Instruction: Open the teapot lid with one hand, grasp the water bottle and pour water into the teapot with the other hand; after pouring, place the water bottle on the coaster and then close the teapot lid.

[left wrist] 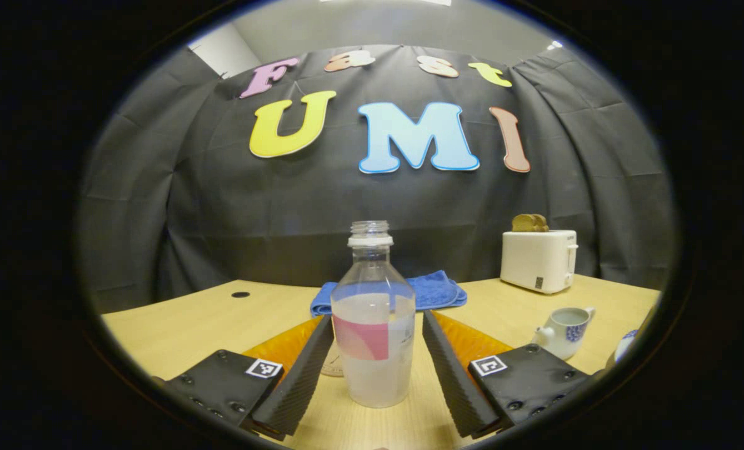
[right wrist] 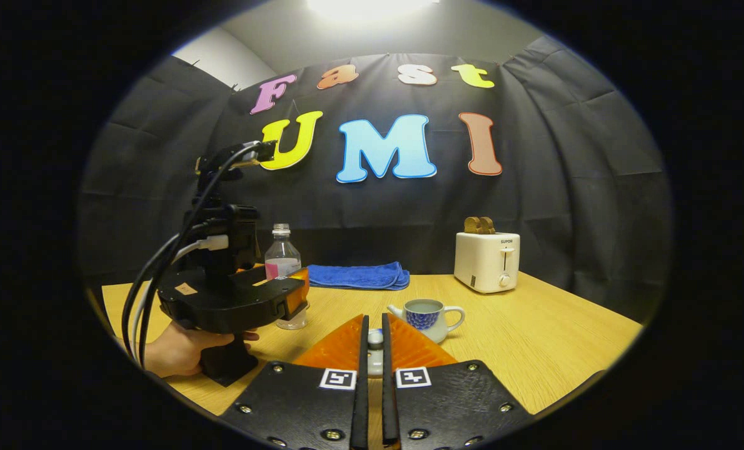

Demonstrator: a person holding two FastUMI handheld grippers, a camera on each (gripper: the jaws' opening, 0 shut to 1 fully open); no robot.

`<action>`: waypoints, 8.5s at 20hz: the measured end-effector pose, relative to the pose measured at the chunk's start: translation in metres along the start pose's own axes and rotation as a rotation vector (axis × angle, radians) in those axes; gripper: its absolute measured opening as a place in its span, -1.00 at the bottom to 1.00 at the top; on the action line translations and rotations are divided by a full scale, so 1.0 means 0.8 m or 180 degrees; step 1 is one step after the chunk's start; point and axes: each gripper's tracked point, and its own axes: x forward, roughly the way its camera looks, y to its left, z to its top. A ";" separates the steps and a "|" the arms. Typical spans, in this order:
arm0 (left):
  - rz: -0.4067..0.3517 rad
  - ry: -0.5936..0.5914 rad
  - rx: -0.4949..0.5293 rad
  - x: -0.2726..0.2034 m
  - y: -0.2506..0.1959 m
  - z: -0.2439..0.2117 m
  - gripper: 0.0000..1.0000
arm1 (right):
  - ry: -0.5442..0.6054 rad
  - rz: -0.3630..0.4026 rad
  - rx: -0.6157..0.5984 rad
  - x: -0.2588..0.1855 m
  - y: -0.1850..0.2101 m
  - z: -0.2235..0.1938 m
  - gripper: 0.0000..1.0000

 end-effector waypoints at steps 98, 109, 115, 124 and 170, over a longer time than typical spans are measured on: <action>-0.0921 0.0027 0.6091 0.025 -0.204 -0.009 0.67 | 0.0439 -0.0239 0.0161 -0.094 -0.092 -0.028 -0.82; -0.0983 -0.0124 0.6528 0.029 -0.215 0.012 0.66 | 0.0436 -0.0240 0.0166 -0.095 -0.093 -0.029 -0.82; -0.0942 -0.0192 0.6675 0.030 -0.220 0.018 0.66 | 0.0437 -0.0247 0.0170 -0.096 -0.095 -0.029 -0.82; -0.0891 -0.0236 0.6935 0.026 -0.226 0.028 0.66 | 0.0441 -0.0235 0.0167 -0.096 -0.094 -0.029 -0.82; -0.0622 -0.0379 0.0685 -0.079 -0.015 0.082 0.67 | 0.0096 0.0242 0.0190 -0.001 -0.038 0.035 -0.82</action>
